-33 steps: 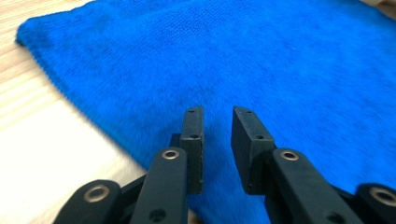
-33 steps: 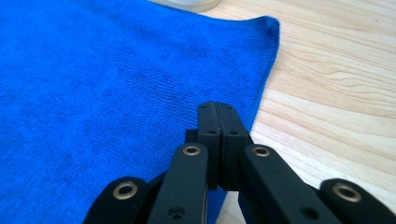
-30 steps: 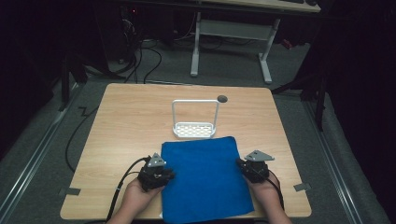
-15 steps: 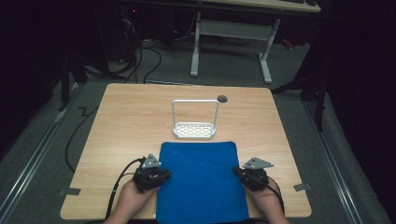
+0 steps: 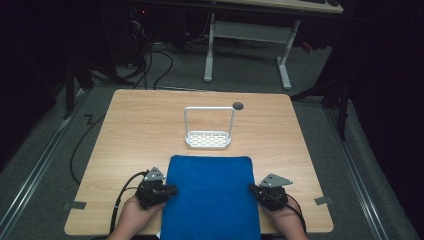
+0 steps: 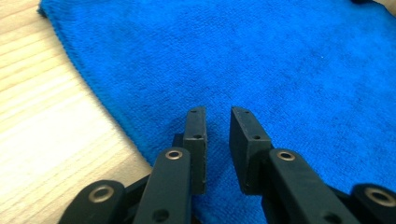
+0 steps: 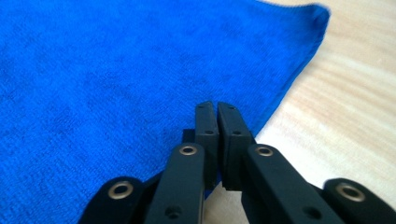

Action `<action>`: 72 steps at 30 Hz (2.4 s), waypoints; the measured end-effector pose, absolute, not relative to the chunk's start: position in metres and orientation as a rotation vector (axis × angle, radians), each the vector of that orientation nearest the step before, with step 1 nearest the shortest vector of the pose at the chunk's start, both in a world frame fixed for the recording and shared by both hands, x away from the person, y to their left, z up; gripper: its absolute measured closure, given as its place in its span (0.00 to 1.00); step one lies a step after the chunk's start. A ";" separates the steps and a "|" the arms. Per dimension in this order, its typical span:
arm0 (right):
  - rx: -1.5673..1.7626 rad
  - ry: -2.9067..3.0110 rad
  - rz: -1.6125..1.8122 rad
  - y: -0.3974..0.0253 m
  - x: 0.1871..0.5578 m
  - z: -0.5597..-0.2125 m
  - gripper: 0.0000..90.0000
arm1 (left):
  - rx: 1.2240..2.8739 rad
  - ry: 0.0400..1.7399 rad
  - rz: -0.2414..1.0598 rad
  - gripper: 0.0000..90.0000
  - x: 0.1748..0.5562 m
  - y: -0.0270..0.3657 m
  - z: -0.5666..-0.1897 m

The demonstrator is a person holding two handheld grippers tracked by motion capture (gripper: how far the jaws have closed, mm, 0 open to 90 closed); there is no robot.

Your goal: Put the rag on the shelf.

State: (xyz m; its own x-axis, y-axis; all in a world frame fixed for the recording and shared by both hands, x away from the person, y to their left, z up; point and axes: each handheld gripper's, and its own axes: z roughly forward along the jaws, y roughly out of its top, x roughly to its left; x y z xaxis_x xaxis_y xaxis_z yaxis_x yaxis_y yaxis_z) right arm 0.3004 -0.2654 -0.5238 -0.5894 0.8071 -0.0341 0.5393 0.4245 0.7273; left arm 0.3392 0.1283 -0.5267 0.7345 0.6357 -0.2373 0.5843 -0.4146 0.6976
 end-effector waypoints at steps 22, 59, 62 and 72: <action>1.226 2.184 1.062 -0.286 0.309 -0.521 0.77 | 1.965 1.129 0.356 0.71 0.421 0.121 -0.534; 1.371 2.057 0.965 -0.251 0.377 -0.527 0.98 | 1.980 1.062 0.319 0.98 0.415 0.121 -0.534; 1.350 2.053 0.992 -0.251 0.373 -0.525 0.98 | 1.960 1.059 0.319 0.98 0.413 0.124 -0.533; 1.290 1.983 1.106 -0.255 0.363 -0.506 0.98 | 1.857 1.011 0.386 0.98 0.397 0.133 -0.515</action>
State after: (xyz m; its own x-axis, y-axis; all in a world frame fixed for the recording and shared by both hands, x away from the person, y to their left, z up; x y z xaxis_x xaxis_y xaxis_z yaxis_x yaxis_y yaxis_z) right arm 0.3633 -0.2550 -0.5058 -0.4083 0.9128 0.0055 0.4847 0.2116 0.8487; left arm 0.3971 0.1332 -0.5145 0.6078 0.7790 -0.1542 0.4784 -0.2043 0.8541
